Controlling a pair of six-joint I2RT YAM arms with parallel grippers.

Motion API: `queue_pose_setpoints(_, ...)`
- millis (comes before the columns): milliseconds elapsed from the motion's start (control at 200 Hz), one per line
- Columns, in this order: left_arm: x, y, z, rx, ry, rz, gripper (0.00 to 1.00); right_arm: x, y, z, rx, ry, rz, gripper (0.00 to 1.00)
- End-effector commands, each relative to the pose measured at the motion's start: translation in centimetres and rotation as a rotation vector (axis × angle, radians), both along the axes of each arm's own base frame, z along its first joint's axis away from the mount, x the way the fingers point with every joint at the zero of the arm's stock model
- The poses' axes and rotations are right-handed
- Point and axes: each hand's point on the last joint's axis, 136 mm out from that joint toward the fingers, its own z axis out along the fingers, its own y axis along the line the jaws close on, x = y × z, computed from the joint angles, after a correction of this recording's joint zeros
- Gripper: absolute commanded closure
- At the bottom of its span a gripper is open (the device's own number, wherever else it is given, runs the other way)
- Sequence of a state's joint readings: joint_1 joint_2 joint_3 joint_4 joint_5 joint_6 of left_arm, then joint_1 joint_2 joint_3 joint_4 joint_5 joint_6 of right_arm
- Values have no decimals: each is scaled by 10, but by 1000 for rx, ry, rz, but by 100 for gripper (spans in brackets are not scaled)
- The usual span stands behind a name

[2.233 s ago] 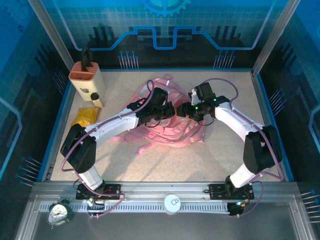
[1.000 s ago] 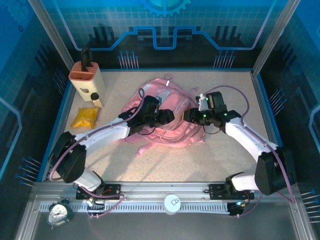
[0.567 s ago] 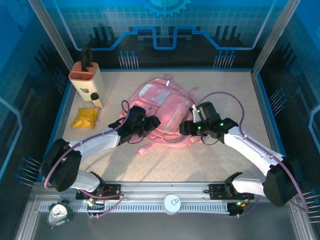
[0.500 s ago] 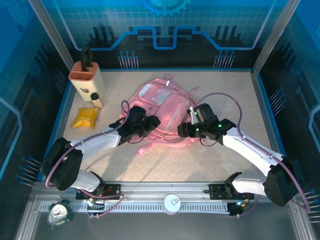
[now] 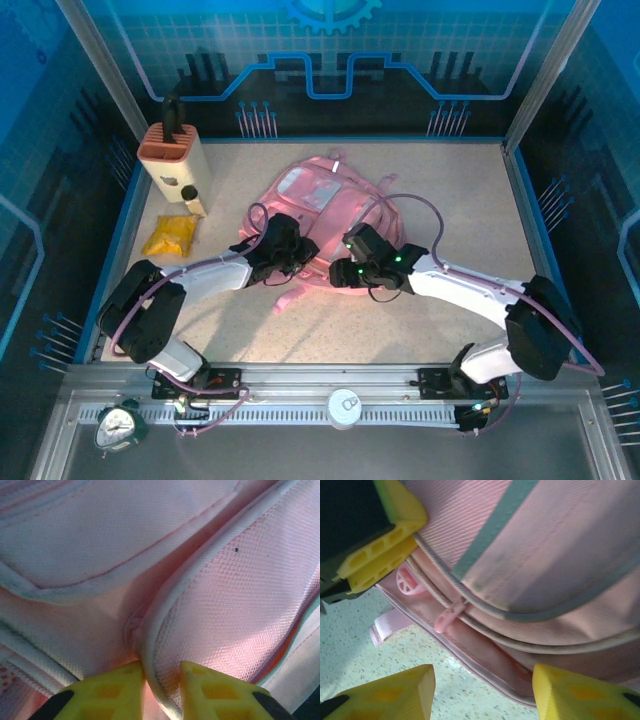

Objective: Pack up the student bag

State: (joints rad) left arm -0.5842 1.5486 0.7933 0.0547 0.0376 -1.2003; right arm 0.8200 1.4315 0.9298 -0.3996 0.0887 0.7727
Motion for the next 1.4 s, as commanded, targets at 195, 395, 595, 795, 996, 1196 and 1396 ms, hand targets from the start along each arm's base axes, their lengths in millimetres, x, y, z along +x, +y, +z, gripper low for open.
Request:
queue_pose_setpoints(195, 19, -8, 28, -50, -81, 19, 91, 24, 28, 0, 55, -23, -172, 47)
queue_pose_setpoints(395, 17, -6, 29, -39, -83, 18, 92, 28, 35, -15, 46, 13, -234, 49)
queue_pose_setpoints(595, 18, -6, 30, -44, -89, 19, 92, 32, 40, -32, 20, 22, -272, 55)
queue_pose_setpoints(795, 17, -6, 29, -40, -87, 18, 92, 40, 33, -42, -30, -17, -308, 67)
queue_pose_setpoints(996, 17, -4, 28, -33, -85, 22, 92, 38, 27, -42, -101, -73, -293, 80)
queue_pose_setpoints(1196, 16, 6, 20, 6, -73, 46, 92, 31, 13, -37, -188, -120, -263, 93)
queue_pose_setpoints(1396, 17, 20, 14, 41, -65, 79, 94, 22, -17, -29, -280, -178, -239, 99)
